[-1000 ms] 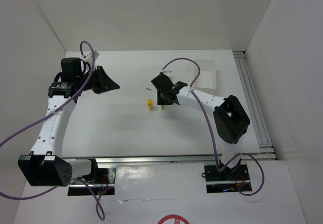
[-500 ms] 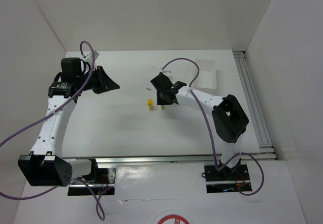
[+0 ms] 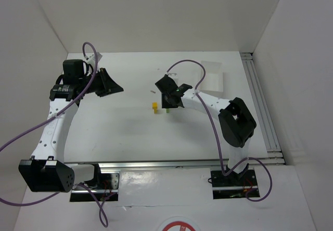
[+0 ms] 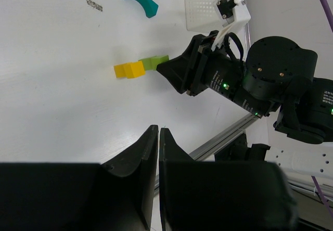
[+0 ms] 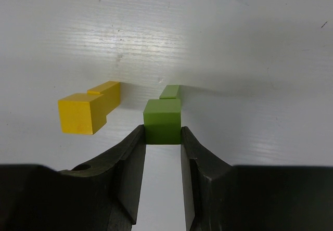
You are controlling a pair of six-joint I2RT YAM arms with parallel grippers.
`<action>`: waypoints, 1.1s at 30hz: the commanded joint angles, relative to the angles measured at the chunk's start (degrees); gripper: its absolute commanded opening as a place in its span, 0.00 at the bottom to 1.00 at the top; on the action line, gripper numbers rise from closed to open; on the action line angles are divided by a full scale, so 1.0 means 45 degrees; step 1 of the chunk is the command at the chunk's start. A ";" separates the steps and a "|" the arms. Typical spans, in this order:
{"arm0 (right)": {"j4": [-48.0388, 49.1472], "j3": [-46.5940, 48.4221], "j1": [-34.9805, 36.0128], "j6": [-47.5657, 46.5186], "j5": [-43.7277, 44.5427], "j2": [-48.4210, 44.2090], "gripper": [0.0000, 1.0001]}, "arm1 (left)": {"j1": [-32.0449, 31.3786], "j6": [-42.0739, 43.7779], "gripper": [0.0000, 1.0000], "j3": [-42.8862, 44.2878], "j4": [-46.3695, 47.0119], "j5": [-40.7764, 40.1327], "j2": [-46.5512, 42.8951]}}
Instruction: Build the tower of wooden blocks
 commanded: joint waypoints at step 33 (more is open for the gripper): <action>-0.0340 0.1483 0.0097 -0.0227 0.0578 0.0251 0.83 | 0.0072 0.0408 0.18 0.0078 0.0077 0.0192 -0.0242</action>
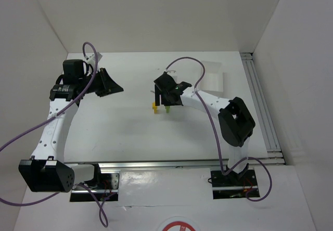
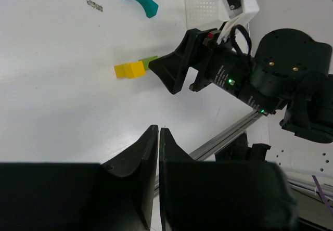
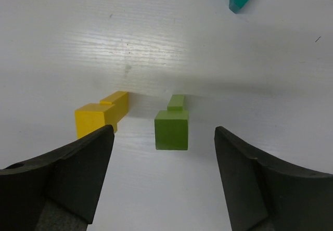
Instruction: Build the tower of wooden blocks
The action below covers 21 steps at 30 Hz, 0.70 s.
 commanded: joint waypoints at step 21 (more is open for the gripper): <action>0.0079 0.5433 -0.3319 -0.5812 -0.2487 0.3649 0.77 | 0.0072 0.0497 0.18 0.0430 -0.0196 0.0109 0.0286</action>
